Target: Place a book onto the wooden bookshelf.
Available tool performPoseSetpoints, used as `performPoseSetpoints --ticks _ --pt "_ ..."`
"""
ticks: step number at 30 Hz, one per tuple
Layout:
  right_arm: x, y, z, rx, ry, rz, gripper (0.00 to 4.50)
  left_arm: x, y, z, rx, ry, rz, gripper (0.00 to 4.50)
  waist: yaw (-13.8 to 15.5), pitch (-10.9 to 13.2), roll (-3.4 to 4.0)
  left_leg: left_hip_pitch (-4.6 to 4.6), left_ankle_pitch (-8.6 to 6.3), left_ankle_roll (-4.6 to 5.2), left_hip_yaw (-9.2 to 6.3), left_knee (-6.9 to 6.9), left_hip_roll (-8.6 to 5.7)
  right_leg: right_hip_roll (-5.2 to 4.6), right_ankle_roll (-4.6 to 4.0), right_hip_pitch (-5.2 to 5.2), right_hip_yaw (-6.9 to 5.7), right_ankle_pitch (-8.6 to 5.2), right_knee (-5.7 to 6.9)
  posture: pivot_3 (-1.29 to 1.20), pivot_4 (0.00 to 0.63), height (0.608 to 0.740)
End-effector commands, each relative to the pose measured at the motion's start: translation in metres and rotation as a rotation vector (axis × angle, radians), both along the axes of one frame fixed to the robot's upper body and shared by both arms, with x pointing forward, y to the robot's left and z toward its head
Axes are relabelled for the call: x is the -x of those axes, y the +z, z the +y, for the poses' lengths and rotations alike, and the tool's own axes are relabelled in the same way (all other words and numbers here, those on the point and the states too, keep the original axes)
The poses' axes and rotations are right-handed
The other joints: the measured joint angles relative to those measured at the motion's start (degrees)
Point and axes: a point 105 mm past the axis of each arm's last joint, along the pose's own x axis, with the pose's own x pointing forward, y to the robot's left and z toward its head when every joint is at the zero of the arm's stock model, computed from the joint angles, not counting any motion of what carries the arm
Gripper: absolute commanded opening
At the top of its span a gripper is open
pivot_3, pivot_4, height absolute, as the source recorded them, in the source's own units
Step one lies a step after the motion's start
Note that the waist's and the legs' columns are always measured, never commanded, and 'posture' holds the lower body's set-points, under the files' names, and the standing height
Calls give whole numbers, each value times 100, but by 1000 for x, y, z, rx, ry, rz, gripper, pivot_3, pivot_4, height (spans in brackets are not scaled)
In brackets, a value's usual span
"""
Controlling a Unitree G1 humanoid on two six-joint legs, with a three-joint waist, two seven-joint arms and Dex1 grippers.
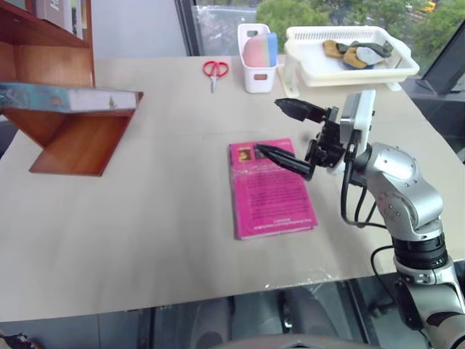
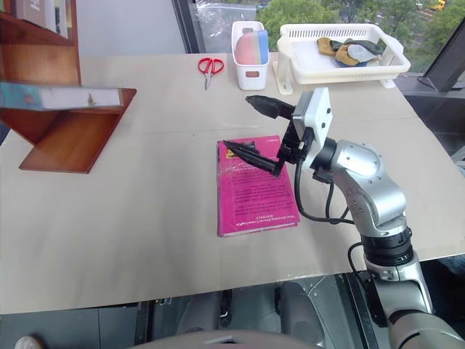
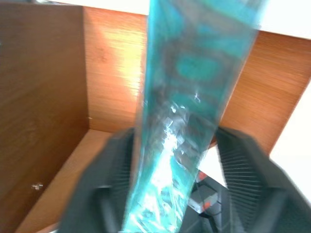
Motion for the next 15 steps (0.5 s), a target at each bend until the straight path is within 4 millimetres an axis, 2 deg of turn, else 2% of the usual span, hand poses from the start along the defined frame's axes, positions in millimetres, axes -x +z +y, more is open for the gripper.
performPoseSetpoints --ticks 1,9,13,15 --pt "2 11 -3 -16 0 -48 4500 13 17 4 -24 0 -74 4433 4 0 -1 0 0 0 0 0 0 0 0 0 0 0 -1 0 150 740" --pt "-2 8 -7 -1 3 -37 4500 24 36 -15 15 -178 -243 4433 10 -2 -3 0 0 0 -1 7 0 -2 0 1 -1 0 4 0 150 740" --pt "-4 3 -13 15 -1 -17 4500 36 51 -34 50 -345 -366 4433 12 -4 -8 -1 0 0 -2 8 1 -3 0 1 -3 1 6 0 150 740" --pt "-5 0 -18 30 -4 -5 4500 37 58 -54 51 -477 -402 4433 20 -4 -6 -1 0 0 -1 10 1 -4 0 2 -3 1 6 0 150 740"
